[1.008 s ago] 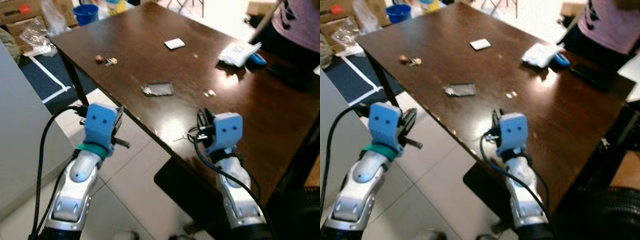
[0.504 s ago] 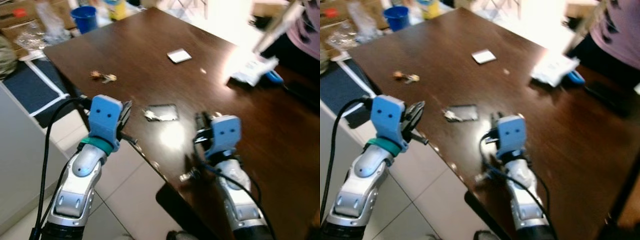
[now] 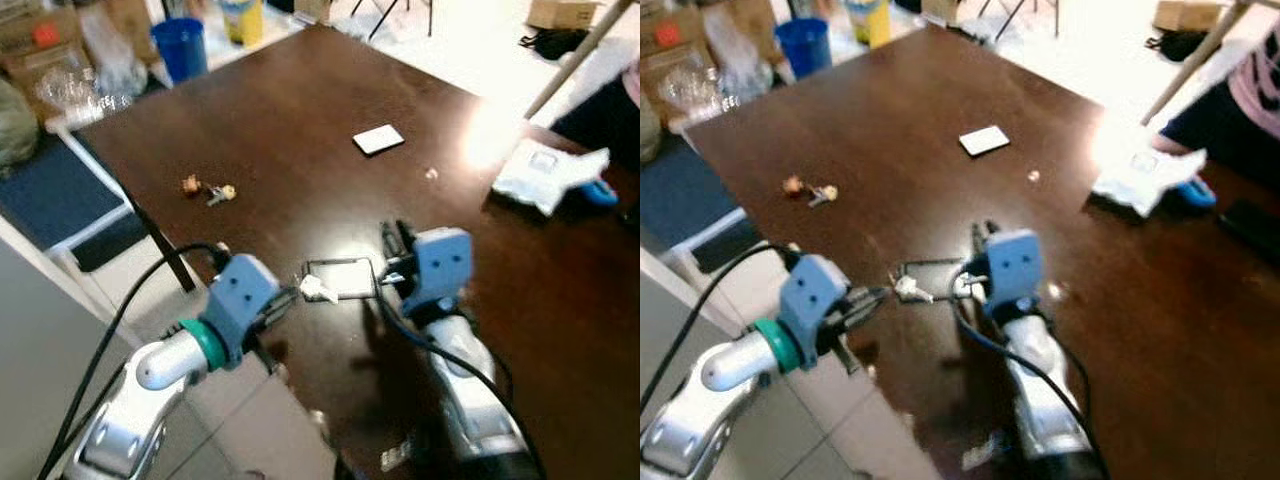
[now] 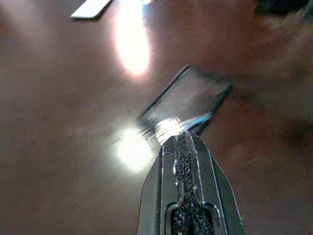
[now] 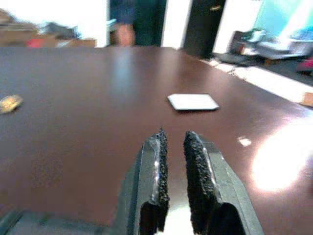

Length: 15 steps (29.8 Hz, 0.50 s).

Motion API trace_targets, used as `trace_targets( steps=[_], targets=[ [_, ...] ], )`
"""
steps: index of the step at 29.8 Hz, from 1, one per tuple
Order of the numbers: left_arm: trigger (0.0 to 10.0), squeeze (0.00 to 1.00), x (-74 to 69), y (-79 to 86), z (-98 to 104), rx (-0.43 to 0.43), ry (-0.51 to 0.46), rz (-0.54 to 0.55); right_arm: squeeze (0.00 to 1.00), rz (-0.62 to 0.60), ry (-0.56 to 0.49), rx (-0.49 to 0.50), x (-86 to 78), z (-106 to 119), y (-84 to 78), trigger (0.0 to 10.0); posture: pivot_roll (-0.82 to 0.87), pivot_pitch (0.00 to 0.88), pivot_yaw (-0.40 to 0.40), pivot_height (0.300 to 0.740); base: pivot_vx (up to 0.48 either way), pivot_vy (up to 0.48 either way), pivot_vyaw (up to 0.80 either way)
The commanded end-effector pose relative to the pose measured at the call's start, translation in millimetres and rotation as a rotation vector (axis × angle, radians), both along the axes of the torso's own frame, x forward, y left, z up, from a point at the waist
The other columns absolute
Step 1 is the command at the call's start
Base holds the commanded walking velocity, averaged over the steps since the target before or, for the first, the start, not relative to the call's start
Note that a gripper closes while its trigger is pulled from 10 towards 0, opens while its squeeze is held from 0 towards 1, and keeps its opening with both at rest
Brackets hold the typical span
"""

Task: Hang keys on a hook

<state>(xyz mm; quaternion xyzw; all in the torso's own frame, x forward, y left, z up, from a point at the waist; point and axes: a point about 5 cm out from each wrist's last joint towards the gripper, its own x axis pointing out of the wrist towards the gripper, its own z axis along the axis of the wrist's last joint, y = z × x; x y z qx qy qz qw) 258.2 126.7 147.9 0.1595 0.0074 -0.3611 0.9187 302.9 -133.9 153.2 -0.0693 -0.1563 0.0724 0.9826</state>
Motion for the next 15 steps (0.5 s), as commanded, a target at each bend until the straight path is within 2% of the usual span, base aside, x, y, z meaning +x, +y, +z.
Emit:
trace_targets(
  steps=[1,5,10,13,15],
  targets=[
    [10.0,0.00,-3.3,4.1,-7,0.012,0.033,-0.003,0.00,0.008,0.034,0.002,-3.4,-9,2.5,10.0,0.06,0.081,0.095,0.740,0.000,0.000,0.00],
    [10.0,0.00,-7.0,16.2,-4,0.021,0.050,-0.009,0.00,-0.021,0.041,-0.019,-1.1,-12,-7.9,10.0,0.06,0.085,0.098,0.740,0.000,0.000,0.00],
    [10.0,0.00,-7.8,16.5,-6,0.024,0.057,-0.004,0.00,-0.041,0.048,-0.035,1.4,-14,-14.5,10.0,0.06,0.086,0.098,0.740,0.000,0.000,0.00],
    [10.0,0.00,-2.8,18.4,-14,0.065,0.044,0.050,0.00,-0.049,0.077,-0.065,1.9,-21,-18.9,10.0,0.06,0.087,0.098,0.740,0.000,0.000,0.00],
    [10.0,0.00,7.8,21.7,-21,0.103,0.032,0.132,0.00,-0.066,0.117,-0.096,0.9,-32,-25.3,10.0,0.06,0.087,0.098,0.740,0.000,0.000,0.00]
  ],
)
